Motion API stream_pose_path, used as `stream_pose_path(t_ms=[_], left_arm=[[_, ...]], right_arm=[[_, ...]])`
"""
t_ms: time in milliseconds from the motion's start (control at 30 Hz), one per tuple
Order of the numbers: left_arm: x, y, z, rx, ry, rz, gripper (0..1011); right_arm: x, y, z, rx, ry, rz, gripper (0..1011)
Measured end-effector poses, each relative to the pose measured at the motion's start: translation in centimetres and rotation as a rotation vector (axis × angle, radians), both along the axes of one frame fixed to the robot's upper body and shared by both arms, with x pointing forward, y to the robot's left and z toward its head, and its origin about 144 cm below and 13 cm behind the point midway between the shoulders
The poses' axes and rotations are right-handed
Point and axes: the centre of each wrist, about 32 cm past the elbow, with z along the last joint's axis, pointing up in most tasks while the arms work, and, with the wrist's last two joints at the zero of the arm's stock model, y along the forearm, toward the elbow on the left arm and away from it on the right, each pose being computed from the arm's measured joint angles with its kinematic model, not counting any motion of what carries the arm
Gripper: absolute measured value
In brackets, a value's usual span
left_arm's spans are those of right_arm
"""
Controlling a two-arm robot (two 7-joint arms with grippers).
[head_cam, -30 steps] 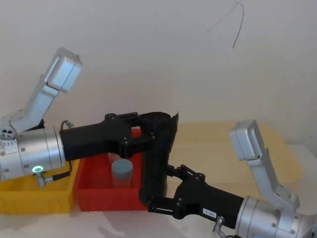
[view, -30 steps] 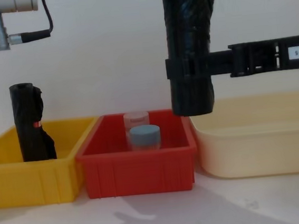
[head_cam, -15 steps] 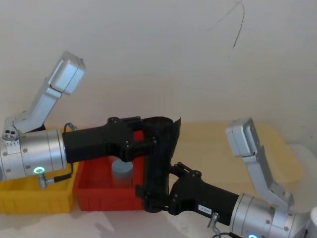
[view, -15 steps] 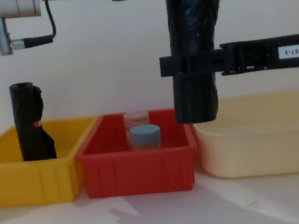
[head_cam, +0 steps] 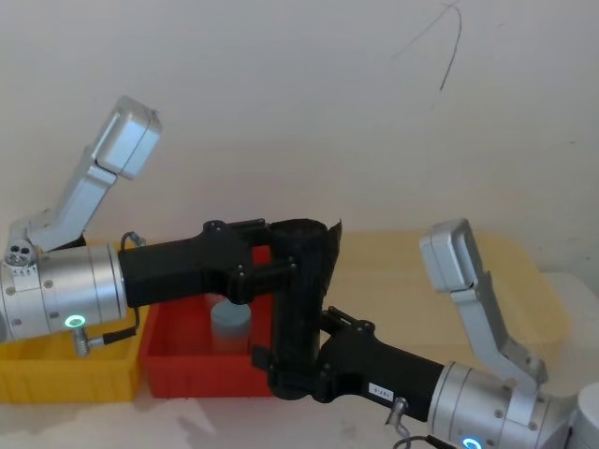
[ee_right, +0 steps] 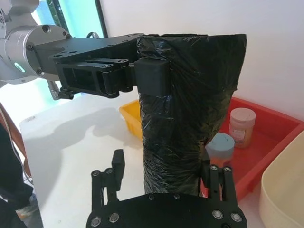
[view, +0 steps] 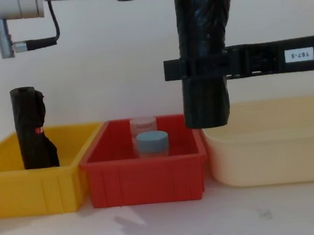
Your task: Pick up the garbage bag with the one hand and transfer it to the other hand.
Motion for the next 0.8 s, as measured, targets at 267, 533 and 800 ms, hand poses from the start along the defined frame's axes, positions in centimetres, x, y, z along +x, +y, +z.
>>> stream_pose_path(t_ms=[267,533,800], left_arm=[[0.01,0.01,-0.01,-0.002,0.001,0.002,546],[0.01,0.00,-0.02,-0.002,0.001,0.003,546],[0.01,-0.01,-0.03,-0.003,0.001,0.003,546]], right_arm=[[0.11,0.08,-0.03,0.000,0.005,0.000,712],[0.16,0.12,-0.02,0.001,0.006,0.001,566],[0.18,0.14,-0.02,0.001,0.007,0.001,566]])
